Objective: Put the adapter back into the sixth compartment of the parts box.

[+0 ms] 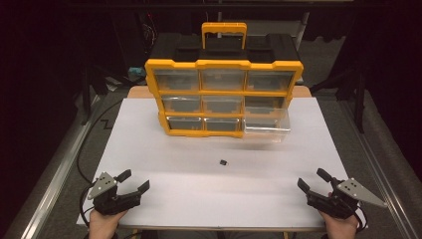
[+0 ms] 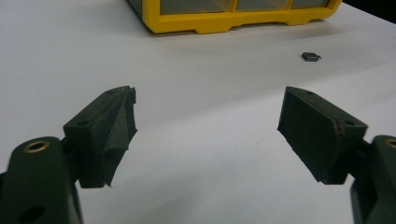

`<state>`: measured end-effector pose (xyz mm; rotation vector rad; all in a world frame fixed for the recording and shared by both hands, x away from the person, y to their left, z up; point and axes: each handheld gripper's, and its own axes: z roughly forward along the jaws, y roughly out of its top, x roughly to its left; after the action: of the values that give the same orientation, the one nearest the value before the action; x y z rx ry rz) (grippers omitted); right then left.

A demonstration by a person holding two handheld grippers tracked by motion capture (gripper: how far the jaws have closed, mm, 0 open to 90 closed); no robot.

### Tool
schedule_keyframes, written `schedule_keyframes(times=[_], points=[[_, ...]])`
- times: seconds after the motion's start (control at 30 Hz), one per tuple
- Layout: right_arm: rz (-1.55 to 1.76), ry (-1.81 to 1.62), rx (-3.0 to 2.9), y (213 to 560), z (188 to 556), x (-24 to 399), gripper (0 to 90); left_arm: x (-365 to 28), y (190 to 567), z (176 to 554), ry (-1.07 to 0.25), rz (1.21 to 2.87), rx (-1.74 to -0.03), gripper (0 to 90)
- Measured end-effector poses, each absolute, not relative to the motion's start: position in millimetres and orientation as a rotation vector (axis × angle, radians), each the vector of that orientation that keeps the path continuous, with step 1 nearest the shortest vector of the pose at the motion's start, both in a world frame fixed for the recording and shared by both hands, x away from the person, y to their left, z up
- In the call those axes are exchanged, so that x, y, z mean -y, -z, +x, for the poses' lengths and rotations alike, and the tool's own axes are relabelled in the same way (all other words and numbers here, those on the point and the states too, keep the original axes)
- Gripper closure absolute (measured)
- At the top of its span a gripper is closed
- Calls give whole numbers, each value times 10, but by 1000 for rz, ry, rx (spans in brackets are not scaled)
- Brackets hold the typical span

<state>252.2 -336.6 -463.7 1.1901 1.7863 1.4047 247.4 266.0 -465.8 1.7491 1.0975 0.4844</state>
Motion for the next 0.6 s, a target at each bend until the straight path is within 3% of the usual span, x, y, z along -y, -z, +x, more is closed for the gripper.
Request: schedule_keyframes(times=[0.6], points=[[1187, -1423, -1797, 4629, 2538, 3338, 198, -2659, 4662, 2488, -480, 1738, -1106, 199]])
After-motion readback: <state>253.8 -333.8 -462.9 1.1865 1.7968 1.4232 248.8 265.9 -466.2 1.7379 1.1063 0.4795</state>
